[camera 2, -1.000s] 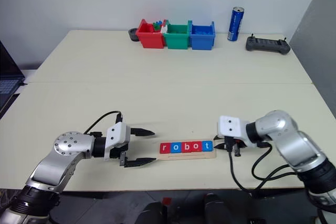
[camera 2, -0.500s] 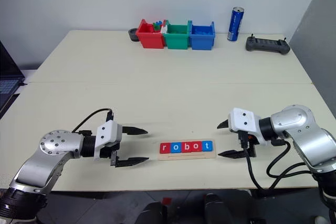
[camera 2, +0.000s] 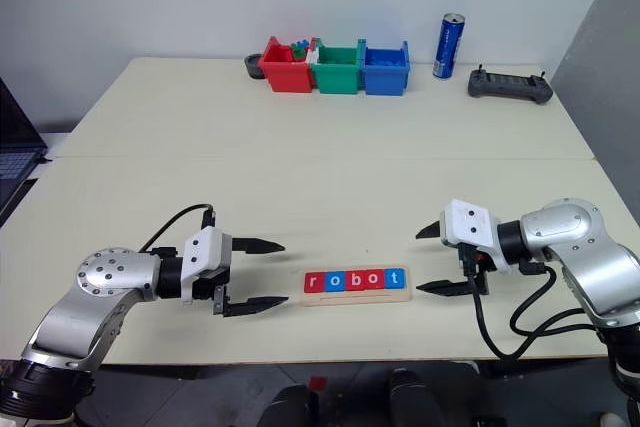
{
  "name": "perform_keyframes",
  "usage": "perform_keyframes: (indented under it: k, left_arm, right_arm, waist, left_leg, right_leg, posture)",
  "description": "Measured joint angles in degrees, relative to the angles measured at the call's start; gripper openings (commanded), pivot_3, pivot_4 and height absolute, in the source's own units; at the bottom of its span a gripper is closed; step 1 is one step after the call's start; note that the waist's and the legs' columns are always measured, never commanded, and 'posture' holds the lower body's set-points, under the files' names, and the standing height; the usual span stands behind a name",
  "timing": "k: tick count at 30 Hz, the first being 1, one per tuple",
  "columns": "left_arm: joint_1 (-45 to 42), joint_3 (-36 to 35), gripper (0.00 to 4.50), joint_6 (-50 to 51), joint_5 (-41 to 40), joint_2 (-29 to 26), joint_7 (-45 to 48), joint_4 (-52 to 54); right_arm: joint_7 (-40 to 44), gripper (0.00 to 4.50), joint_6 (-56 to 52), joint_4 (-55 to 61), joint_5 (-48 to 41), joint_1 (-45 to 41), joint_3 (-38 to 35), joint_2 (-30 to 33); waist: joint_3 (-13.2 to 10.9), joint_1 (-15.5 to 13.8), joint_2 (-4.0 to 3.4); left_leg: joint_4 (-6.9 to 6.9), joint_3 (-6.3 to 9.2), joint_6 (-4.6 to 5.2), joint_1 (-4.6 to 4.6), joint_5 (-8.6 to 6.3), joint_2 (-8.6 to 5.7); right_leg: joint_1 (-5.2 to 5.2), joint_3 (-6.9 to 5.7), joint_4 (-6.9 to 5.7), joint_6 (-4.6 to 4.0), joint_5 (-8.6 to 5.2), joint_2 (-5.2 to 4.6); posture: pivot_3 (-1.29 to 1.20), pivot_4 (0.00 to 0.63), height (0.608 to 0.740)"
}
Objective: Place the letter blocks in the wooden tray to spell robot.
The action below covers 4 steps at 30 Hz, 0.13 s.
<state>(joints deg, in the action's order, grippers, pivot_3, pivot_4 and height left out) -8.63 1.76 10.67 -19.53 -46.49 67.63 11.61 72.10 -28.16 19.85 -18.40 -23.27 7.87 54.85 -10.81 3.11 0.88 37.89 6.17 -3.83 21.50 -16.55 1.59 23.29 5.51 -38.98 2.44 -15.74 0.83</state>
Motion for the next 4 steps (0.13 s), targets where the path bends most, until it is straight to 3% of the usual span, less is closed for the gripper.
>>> perform_keyframes:
  k: [4]
  left_arm:
    - [-0.1, -0.1, 4.50, -0.1, -0.6, 0.3, -0.1, 0.0]
  right_arm:
    - [-0.1, 4.47, 0.2, -0.3, -0.4, 0.0, -0.1, 0.0]
  waist:
    - [0.0, 0.0, 0.00]
  left_leg:
    - [0.00, 0.00, 0.00, 0.00, 0.00, 0.00]
  right_leg:
    - [0.00, 0.00, 0.00, 0.00, 0.00, 0.00]
  posture:
    - [0.00, 0.150, 0.740]
